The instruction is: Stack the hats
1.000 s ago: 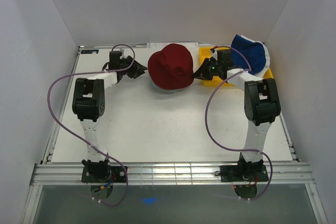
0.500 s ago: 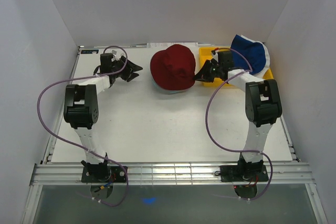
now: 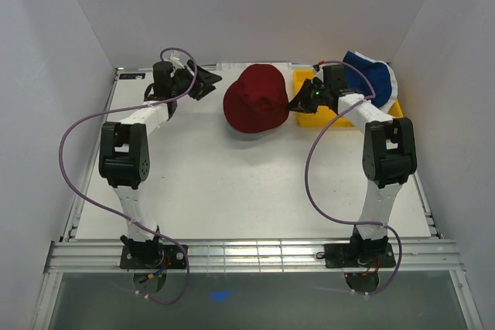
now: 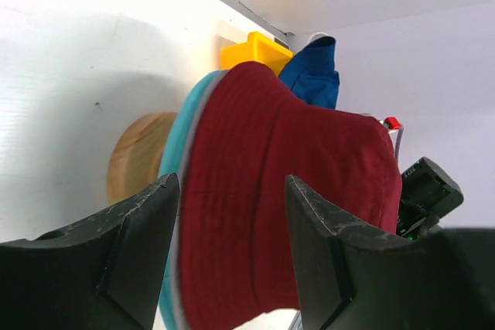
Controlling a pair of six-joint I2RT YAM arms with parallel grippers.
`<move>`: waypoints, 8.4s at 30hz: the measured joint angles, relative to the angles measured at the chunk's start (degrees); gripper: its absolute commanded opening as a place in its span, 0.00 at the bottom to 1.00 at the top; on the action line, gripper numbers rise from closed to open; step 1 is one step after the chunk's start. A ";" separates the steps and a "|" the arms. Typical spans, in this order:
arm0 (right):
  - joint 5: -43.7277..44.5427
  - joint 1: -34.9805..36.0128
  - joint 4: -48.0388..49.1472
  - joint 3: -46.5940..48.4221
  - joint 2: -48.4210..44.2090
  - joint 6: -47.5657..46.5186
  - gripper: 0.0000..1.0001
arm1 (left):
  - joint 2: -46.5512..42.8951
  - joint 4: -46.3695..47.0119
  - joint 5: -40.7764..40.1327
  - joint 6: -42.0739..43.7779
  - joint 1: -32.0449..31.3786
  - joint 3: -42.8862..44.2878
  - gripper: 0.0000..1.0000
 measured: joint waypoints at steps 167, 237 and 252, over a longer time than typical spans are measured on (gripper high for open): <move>0.48 -21.57 -8.37 29.79 -17.22 9.53 0.08 | -18.69 6.84 6.01 -10.10 -16.46 2.73 0.70; -5.40 -2.51 -0.92 21.07 -16.65 10.23 0.08 | 14.08 44.02 2.82 -43.36 -17.46 18.14 0.00; -4.61 5.25 -2.05 30.47 -8.92 7.04 0.08 | 14.82 56.15 7.13 -49.90 -10.69 11.93 0.00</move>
